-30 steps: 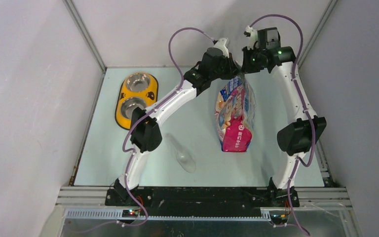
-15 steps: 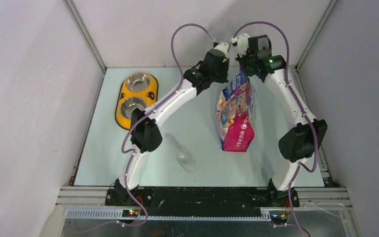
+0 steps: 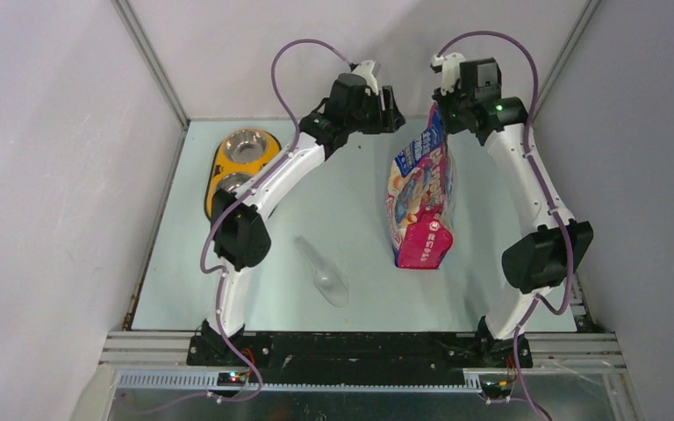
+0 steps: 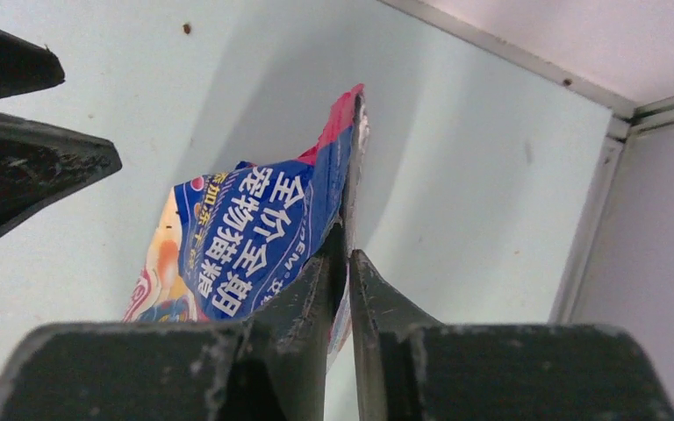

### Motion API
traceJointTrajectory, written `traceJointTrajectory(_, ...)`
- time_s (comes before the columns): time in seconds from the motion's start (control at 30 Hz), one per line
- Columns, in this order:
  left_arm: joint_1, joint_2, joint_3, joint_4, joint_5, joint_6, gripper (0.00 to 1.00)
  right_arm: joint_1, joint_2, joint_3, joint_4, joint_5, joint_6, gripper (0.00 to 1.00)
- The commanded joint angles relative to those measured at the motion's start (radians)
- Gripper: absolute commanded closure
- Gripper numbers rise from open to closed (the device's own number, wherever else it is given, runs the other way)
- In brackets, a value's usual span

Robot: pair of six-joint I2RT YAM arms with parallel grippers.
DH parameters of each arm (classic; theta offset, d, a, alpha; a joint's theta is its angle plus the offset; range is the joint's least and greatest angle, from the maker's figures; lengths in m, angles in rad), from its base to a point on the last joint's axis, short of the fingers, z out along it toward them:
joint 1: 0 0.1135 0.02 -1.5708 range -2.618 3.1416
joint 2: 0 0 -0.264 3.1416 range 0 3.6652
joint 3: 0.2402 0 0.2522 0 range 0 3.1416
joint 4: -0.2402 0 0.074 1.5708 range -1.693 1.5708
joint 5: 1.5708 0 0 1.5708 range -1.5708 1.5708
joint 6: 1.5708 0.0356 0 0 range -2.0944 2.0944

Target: Serve the pet food

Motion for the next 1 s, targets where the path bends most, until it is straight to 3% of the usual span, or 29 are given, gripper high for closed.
traceJointTrajectory(0.0,-0.016,-0.080,0.030,0.189,0.127,-0.111,0.32,-0.059,-0.036,0.009,-0.050,-0.132,0.167,0.83)
traceJointTrajectory(0.23,-0.083,-0.030,0.086,0.173,0.018,-0.160,0.30,-0.141,-0.074,-0.084,-0.075,-0.424,0.315,0.84)
traceJointTrajectory(0.4,-0.124,-0.002,0.099,0.169,-0.004,-0.190,0.28,-0.173,-0.096,-0.132,-0.060,-0.586,0.388,0.78)
traceJointTrajectory(0.57,-0.142,0.005,0.090,0.173,-0.001,-0.191,0.28,-0.175,-0.133,-0.184,-0.063,-0.578,0.404,0.77)
traceJointTrajectory(0.7,-0.147,0.004,0.073,0.163,-0.008,-0.188,0.34,-0.174,-0.151,-0.217,-0.062,-0.556,0.403,0.79)
traceJointTrajectory(0.97,-0.157,0.008,0.066,0.102,-0.090,-0.172,0.55,-0.173,-0.148,-0.225,-0.045,-0.527,0.406,1.00)
